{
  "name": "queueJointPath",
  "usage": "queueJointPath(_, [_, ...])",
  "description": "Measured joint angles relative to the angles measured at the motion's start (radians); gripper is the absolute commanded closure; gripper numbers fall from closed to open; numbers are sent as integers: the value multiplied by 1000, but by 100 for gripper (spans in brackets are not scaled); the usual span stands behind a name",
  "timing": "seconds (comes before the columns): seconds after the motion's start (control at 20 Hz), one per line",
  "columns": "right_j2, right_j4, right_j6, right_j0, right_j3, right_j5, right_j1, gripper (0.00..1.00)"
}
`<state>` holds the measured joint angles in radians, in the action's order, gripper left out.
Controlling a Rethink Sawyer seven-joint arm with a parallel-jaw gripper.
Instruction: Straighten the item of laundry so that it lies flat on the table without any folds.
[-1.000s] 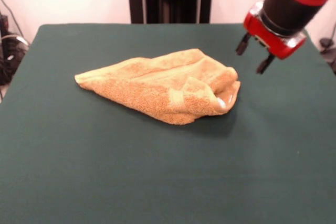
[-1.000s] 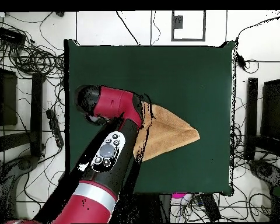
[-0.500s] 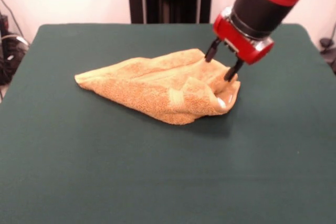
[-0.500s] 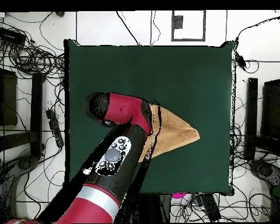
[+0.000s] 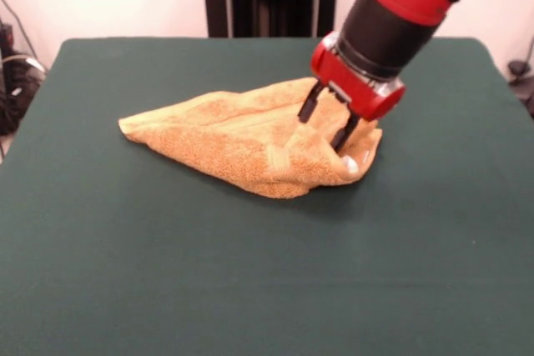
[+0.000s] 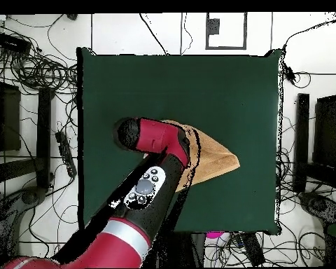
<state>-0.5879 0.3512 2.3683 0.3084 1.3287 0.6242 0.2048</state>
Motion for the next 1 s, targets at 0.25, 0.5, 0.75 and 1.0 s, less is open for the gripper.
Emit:
queueJointPath(0.25, [12,0,0,-23,9,-31,-30,0])
queueJointPath(0.5, [32,1,0,-48,13,-32,-62,0])
queueJointPath(0.75, [33,0,0,-46,13,-39,-69,0])
queueJointPath(1.0, [17,0,0,-22,13,-127,-79,0])
